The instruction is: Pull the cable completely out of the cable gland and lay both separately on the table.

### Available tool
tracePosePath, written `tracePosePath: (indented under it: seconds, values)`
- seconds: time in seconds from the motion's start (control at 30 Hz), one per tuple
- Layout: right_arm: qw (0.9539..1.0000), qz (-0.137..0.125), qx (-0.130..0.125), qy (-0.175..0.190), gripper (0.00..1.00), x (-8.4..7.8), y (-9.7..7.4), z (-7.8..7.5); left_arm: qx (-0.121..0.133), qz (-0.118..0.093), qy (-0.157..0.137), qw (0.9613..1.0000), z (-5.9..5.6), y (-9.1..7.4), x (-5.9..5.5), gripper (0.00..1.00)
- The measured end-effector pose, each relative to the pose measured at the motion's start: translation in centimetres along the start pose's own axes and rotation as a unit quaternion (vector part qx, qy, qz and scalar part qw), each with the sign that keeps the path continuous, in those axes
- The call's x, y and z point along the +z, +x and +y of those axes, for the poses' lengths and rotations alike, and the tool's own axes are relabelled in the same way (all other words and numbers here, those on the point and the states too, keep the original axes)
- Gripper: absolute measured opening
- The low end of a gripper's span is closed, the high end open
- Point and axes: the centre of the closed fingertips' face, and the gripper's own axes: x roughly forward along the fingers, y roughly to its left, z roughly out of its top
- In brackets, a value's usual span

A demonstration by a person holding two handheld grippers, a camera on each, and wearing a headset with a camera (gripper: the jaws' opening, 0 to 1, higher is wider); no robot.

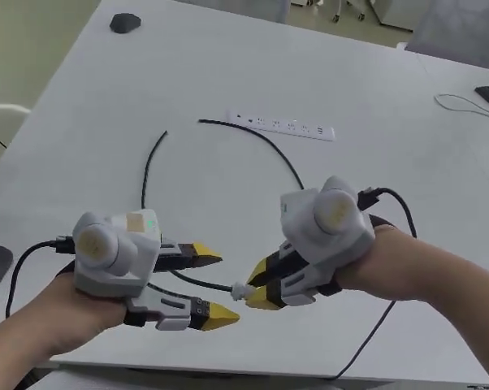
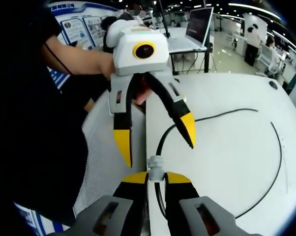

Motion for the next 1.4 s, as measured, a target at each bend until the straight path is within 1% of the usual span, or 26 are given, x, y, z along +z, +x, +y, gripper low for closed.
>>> tracePosePath:
  seconds: [0.1, 0.2, 0.3, 0.63, 0.83, 0.9, 0.93, 1.03, 1.13, 1.17, 1.23, 1.3, 1.37, 1.4]
  values:
    - [1.0, -0.001, 0.008, -0.002, 0.07, 0.1, -0.3, 0.2, -0.006, 0.002, 0.012, 0.9999, -0.3, 0.2, -0.1, 0.51]
    - [0.9999, 0.001, 0.013, -0.005, 0.07, 0.0, -0.4, 0.3, -0.012, 0.0, 0.024, 0.9996, -0.6, 0.3, 0.0, 0.44]
    - [0.9998, 0.001, 0.018, -0.005, 0.07, 0.0, -0.5, 0.5, -0.015, 0.0, 0.03, 0.9994, -0.6, 0.2, 0.0, 0.39]
    - [0.9996, -0.004, 0.025, -0.015, 0.07, 0.2, -0.6, 0.5, -0.035, -0.017, 0.03, 0.9988, -1.2, 0.4, 0.7, 0.24]
    - [0.9993, -0.006, 0.028, -0.025, 0.07, 0.3, -0.6, 0.4, -0.05, -0.018, 0.028, 0.9982, -1.7, 0.6, 0.7, 0.17]
    - [0.9992, -0.006, 0.03, -0.025, 0.07, 0.2, -0.6, 0.5, -0.049, -0.019, 0.035, 0.998, -1.6, 0.6, 0.7, 0.16]
    - [0.9992, -0.006, 0.029, -0.027, 0.07, 0.2, -0.6, 0.4, -0.052, -0.021, 0.037, 0.9977, -1.8, 0.6, 0.8, 0.16]
    - [0.999, -0.005, 0.029, -0.032, 0.07, 0.0, -0.6, 0.5, -0.05, -0.019, 0.037, 0.9979, -1.9, 0.7, 0.8, 0.16]
    - [0.999, -0.005, 0.024, -0.037, 0.08, -0.1, -0.6, 0.5, -0.048, -0.017, 0.034, 0.9981, -1.8, 0.8, 0.7, 0.15]
    - [0.9991, -0.006, 0.023, -0.036, 0.08, -0.1, -0.6, 0.5, -0.048, -0.015, 0.027, 0.9984, -1.8, 0.9, 0.6, 0.15]
    - [0.9992, -0.007, 0.021, -0.033, 0.08, -0.1, -0.6, 0.4, -0.047, -0.016, 0.025, 0.9984, -1.7, 0.9, 0.7, 0.15]
    - [0.999, -0.012, 0.016, -0.041, 0.08, -0.1, -0.7, 0.4, -0.045, -0.017, 0.022, 0.9986, -1.6, 0.9, 0.8, 0.15]
    - [0.999, -0.02, 0.014, -0.038, 0.08, 0.0, -0.8, 0.3, -0.046, -0.018, 0.019, 0.9986, -1.5, 0.8, 0.9, 0.15]
    - [0.9987, -0.029, 0.01, -0.041, 0.09, 0.1, -0.9, 0.2, -0.045, -0.019, 0.017, 0.9987, -1.4, 0.7, 0.9, 0.15]
